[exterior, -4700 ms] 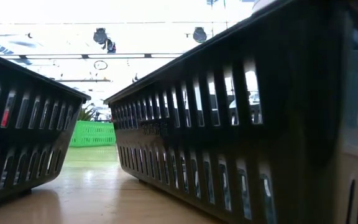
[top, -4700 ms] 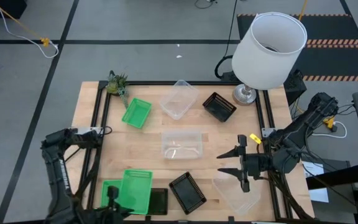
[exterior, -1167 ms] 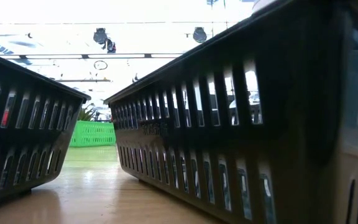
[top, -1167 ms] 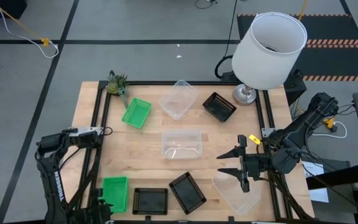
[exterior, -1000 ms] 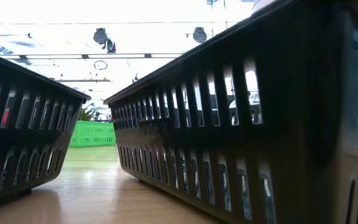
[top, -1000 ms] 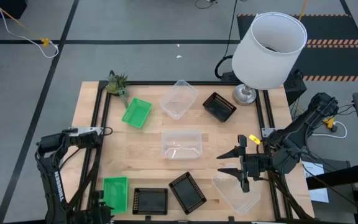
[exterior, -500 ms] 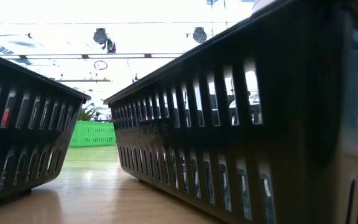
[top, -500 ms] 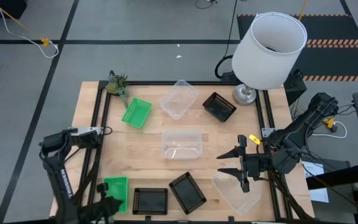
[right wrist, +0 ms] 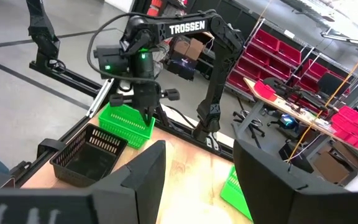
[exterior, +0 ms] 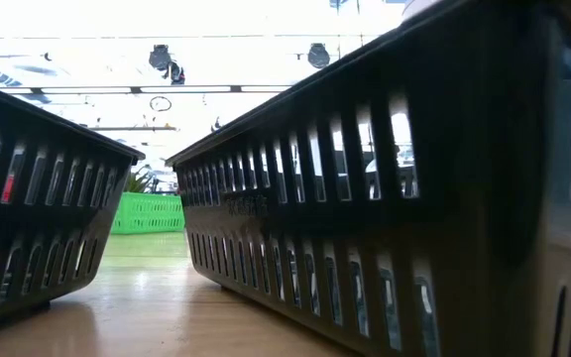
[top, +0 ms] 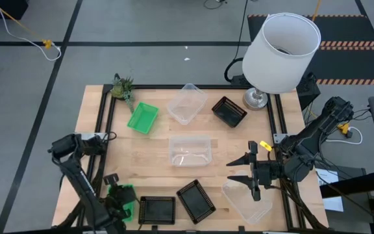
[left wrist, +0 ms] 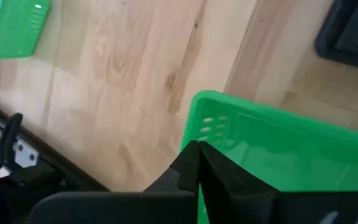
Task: Stack baskets by color
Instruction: Stack the middle right green bin on the bottom left green bin
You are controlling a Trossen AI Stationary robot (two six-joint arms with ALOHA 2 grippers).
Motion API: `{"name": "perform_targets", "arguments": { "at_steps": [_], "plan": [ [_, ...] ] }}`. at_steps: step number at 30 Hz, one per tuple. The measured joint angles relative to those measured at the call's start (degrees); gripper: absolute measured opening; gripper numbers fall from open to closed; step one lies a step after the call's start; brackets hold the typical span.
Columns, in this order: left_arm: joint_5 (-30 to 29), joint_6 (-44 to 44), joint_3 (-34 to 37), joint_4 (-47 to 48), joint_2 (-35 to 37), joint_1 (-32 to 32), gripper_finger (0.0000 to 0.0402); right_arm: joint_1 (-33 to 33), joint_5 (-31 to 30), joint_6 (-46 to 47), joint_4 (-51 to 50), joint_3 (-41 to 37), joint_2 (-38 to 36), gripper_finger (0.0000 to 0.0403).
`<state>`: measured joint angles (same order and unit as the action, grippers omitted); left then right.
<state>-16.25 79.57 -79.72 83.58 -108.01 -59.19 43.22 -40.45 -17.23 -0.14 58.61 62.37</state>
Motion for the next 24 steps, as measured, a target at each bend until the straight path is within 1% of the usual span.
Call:
{"name": "perform_targets", "arguments": {
  "at_steps": [5, 9, 13, 21, 24],
  "plan": [
    [0.28, -0.38, 1.69, -1.03, 0.00, 0.14, 0.0004, 0.00, 0.00, -0.02, 0.02, 0.00, 0.00, 0.0180],
    [0.29, -0.45, 2.61, -1.72, 0.00, 0.14, 0.0019, 0.00, 0.00, -0.02, 0.04, 0.00, 0.00, 0.0180],
    [0.24, -2.79, 3.94, -4.97, 0.00, 0.14, 0.0026, 0.00, 0.00, -0.09, 0.04, 0.00, 0.00, 0.0180],
    [-0.94, -4.07, 4.59, -8.72, 0.00, 0.45, 0.0004, 0.00, 0.00, -0.14, 0.09, 0.00, 0.00, 0.0180],
    [-2.70, -5.26, 4.59, -10.45, 0.00, 0.43, 0.0005, 0.00, 0.00, -0.13, 0.07, 0.00, 0.00, 0.0180]
  ]
}}
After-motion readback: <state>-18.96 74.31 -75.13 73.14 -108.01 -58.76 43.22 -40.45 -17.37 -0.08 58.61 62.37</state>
